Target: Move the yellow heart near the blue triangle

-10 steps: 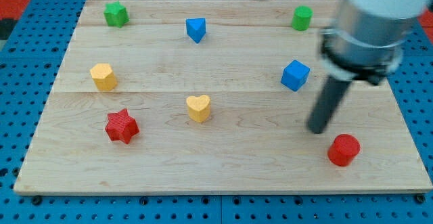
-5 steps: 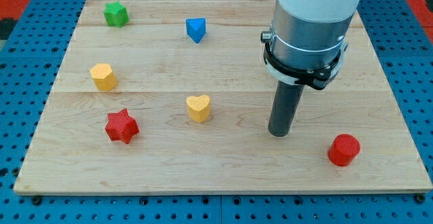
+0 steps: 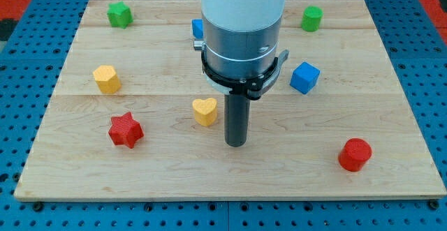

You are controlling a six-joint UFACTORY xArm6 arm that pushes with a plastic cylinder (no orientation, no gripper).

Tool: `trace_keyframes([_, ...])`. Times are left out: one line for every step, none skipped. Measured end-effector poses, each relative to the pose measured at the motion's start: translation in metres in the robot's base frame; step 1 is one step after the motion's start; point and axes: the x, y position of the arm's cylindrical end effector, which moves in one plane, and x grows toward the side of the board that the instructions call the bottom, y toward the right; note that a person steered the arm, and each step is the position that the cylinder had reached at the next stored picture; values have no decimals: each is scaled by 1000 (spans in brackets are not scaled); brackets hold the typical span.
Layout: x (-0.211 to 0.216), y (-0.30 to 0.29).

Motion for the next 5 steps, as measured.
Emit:
trace_keyframes([2,0])
trace_keyframes([12,-21])
trace_keyframes([5,-63])
trace_keyframes([-26,-49])
trace_keyframes([-62,-26])
